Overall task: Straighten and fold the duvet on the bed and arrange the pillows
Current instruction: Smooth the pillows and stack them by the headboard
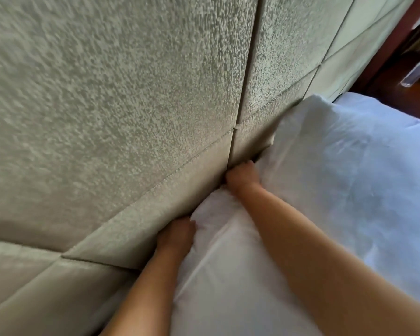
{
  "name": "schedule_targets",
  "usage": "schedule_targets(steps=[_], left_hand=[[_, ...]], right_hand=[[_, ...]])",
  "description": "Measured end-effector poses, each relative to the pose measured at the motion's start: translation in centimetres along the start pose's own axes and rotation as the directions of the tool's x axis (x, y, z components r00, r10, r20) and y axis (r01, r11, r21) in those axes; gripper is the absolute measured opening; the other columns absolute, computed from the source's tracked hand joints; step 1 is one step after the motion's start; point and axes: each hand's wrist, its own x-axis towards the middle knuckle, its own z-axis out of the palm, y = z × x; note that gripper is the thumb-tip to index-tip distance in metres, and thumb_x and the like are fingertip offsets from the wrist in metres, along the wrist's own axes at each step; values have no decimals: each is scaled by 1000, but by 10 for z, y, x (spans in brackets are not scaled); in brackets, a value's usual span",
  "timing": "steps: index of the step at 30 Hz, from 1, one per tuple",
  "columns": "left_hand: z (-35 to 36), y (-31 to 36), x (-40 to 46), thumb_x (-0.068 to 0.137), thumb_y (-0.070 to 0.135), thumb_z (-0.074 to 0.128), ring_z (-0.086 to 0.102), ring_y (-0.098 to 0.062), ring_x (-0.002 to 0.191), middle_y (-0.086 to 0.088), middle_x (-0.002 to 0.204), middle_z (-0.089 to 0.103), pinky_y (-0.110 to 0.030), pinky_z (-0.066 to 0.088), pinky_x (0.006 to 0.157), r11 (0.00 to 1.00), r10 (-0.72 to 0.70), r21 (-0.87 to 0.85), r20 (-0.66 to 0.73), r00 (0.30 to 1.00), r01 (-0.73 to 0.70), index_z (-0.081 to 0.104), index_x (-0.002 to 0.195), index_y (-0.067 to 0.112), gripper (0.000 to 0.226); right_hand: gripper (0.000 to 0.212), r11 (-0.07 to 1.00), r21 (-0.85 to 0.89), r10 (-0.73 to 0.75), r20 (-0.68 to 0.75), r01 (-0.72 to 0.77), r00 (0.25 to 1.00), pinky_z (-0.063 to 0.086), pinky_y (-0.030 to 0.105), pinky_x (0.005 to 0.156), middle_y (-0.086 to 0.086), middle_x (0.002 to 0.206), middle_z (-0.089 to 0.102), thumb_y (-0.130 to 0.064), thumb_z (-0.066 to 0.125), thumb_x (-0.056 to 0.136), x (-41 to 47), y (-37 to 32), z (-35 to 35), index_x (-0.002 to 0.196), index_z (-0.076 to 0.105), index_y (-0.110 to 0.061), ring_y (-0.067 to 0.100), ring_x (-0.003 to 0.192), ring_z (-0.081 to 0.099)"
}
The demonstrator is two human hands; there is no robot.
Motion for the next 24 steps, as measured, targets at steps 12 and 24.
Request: schedule_targets(steps=[12,24], left_hand=[[-59,44,-87,98,24,32,54,-30,120,-9,132,56,-38,44,95,995,-65,65,-79,995,71,56,123,17,35],[2,118,-307,101,39,21,31,-25,136,-6,149,35,-44,24,109,983,128,175,-439,889,-55,38,139,27,44]], right_hand=[[43,967,256,28,-132,7,991,19,37,113,5,141,43,-38,31,100,-127,18,-37,135,47,-21,24,133,34],[53,873,487,110,-258,31,960,0,39,119,1,160,10,-48,18,99,-377,61,14,149,21,-31,17,147,2]])
